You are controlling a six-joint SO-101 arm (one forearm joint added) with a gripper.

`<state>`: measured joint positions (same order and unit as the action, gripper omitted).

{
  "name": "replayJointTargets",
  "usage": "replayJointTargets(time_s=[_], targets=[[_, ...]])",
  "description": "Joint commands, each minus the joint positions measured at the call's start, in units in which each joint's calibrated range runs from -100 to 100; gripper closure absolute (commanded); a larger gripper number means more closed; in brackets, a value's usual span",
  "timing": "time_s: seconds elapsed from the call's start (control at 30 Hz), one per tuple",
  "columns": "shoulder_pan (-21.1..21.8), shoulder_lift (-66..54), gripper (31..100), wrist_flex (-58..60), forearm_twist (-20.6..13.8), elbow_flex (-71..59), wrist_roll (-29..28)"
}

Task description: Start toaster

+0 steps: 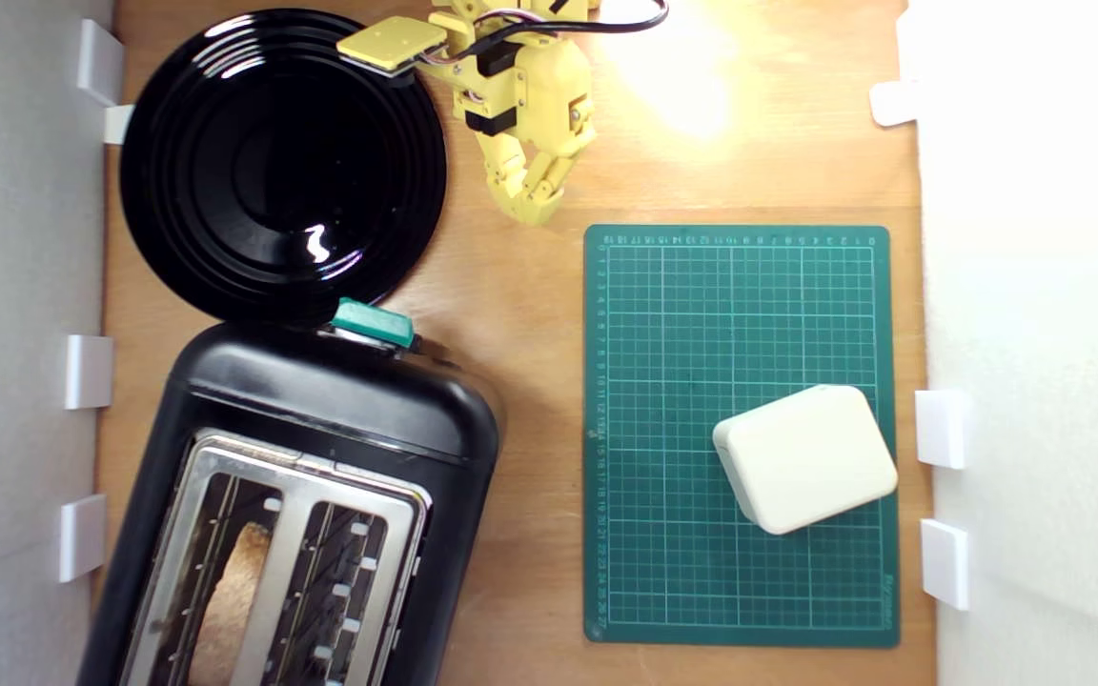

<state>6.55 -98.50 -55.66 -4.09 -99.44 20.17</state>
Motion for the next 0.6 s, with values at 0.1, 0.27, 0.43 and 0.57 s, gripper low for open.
replayJointTargets(time_s=[0.1,0.27,0.43,0.57], targets=[[-0.3,-0.7,98.9,-0.9,-0.5,-0.4,0.1],[-0.9,-0.2,98.9,-0.8,-1.3,-0.3,0.8],[-1.7,1.2,98.9,-0.9,-1.4,0.5,5.9],[-1.8,6.0,98.9,-0.8,-1.4,4.6,7.6]])
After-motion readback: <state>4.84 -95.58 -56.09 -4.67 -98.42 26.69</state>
